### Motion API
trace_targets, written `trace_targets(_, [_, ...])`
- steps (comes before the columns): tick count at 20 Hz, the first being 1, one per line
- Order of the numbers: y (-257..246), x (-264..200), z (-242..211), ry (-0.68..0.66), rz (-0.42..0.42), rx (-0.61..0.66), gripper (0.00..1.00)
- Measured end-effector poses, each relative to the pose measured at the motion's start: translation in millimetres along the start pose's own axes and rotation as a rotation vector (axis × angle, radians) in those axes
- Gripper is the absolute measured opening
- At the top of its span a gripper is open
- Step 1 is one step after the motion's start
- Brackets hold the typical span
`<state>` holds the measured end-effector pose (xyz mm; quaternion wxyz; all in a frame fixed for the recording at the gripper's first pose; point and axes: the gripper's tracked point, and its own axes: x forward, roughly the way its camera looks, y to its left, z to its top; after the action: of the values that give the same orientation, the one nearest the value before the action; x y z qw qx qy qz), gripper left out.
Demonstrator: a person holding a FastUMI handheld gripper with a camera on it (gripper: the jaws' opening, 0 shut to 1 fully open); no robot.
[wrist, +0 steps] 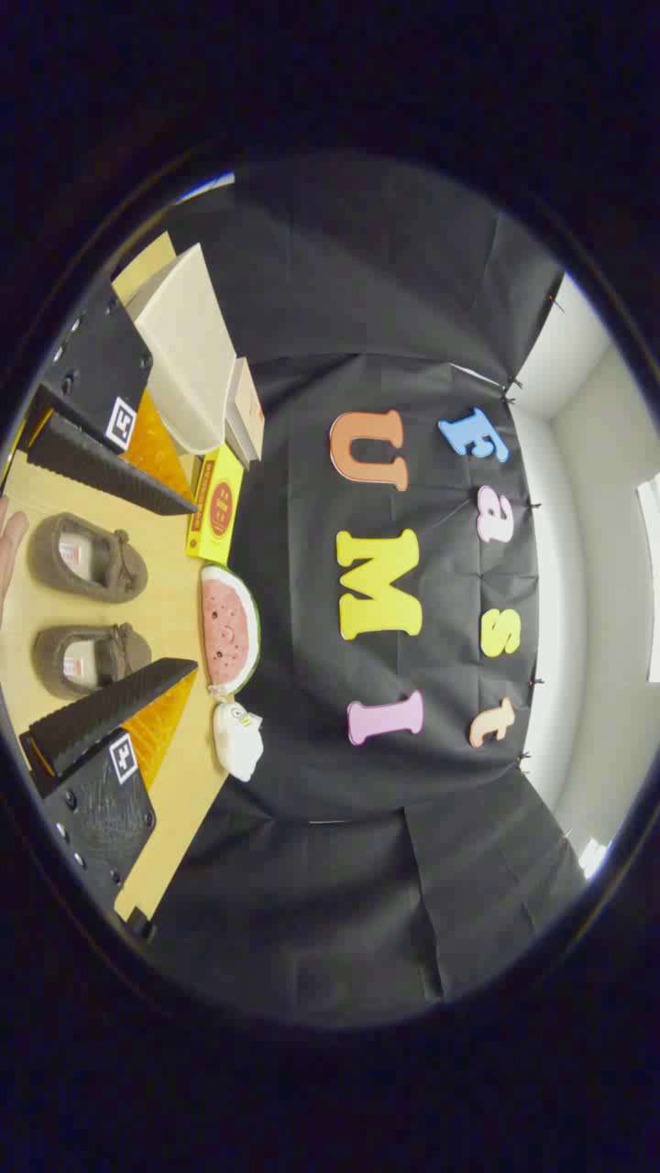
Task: Open the storage box then place both shoes into the box .Put the left shoe in first, then the right shoe, with the right side of both shoes facing outward in a uniform manner.
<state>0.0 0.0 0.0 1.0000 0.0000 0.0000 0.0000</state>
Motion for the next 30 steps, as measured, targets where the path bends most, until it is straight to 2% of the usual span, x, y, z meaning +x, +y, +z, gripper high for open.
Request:
trace_targets(10, [-18,6,-4,0.006,-0.043,-0.022,0.96])
trace_targets(18, [-4,16,-10,0.02,-0.001,-0.006,0.96])
trace_targets(24, [26,45,-26,0.108,0.1,0.11,0.96])
trace_targets(30, [87,77,-51,0.256,0.303,0.22,0.96])
